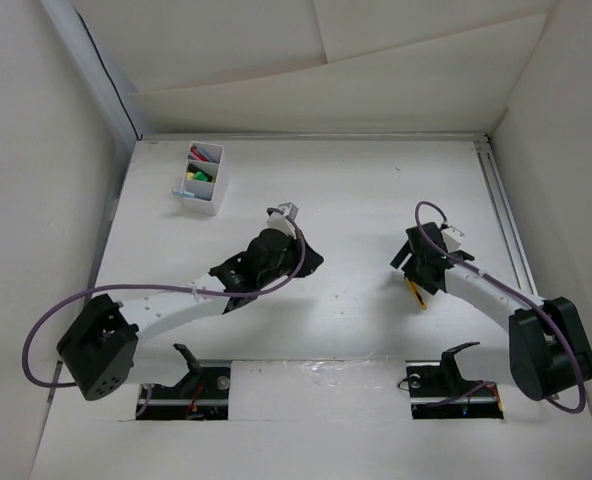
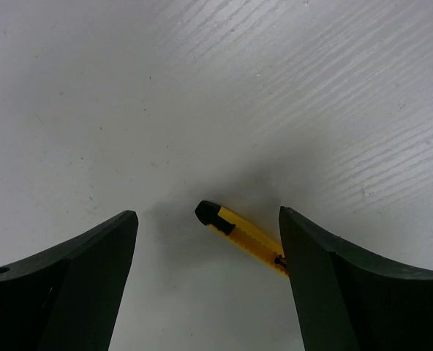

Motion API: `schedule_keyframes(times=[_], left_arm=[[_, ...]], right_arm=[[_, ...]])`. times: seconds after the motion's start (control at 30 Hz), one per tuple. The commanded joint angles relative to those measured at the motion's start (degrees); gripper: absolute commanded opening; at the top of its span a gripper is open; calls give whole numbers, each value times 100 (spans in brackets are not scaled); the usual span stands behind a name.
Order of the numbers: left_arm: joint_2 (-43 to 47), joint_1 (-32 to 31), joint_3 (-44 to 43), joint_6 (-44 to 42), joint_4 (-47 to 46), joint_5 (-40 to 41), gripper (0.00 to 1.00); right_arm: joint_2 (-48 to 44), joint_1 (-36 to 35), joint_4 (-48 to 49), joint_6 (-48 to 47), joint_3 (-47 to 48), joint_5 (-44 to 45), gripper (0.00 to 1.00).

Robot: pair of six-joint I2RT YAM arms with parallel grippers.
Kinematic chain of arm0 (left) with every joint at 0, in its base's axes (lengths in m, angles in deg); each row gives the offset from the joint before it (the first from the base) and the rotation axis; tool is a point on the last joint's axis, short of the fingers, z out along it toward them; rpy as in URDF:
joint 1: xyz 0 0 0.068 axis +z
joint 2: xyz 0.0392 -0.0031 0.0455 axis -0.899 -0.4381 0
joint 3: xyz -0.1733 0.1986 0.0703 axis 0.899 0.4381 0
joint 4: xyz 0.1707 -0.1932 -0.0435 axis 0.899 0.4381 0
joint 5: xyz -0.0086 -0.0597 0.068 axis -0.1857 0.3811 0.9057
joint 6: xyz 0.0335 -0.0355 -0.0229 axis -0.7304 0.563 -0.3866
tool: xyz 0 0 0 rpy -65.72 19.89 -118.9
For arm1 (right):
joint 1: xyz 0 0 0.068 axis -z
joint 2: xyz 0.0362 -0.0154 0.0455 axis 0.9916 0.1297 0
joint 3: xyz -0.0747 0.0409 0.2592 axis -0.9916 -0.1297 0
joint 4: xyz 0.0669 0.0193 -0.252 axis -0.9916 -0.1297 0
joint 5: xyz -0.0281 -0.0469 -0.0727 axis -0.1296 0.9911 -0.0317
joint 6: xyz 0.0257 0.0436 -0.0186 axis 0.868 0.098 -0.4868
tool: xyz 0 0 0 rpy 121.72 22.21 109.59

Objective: Sort the stationery into containers
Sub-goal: Grab a piece of stationery with the left arm

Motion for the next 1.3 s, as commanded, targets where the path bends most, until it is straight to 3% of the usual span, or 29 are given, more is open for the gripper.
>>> schedule_keyframes(times=[0.0, 0.1, 0.17, 0.2, 0.7, 0.97, 1.13, 1.23, 1.27], left_arm=[[388, 10, 145, -73, -460, -291, 0], [520, 10, 206, -73, -460, -449, 0], [748, 10, 206, -73, -460, -450, 0], [836, 10, 284, -73, -460, -450, 0], [1944, 256, 522, -179, -231, -520, 5], [1883, 256, 452, -179, -82, -345, 5], [1716, 256, 505, -179, -300, -467, 5], [1401, 256, 365, -275, -301, -617, 5], [1295, 186, 312, -275, -301, -617, 6]], right_arm=[[-15, 25, -85, 263, 217, -76, 84], [-15, 25, -199, 420, 217, -76, 84], [-77, 25, -199, 473, 217, -76, 77], [-147, 25, -199, 526, 217, 2, 67], [406, -98, 20, 790, 393, -639, 65], [222, -905, 538, 1186, -28, -1122, 56], [100, -1355, -250, 992, 487, -131, 56], [-146, -1478, -1033, 852, 814, 582, 37], [-356, -1478, -1226, 660, 876, 687, 18]])
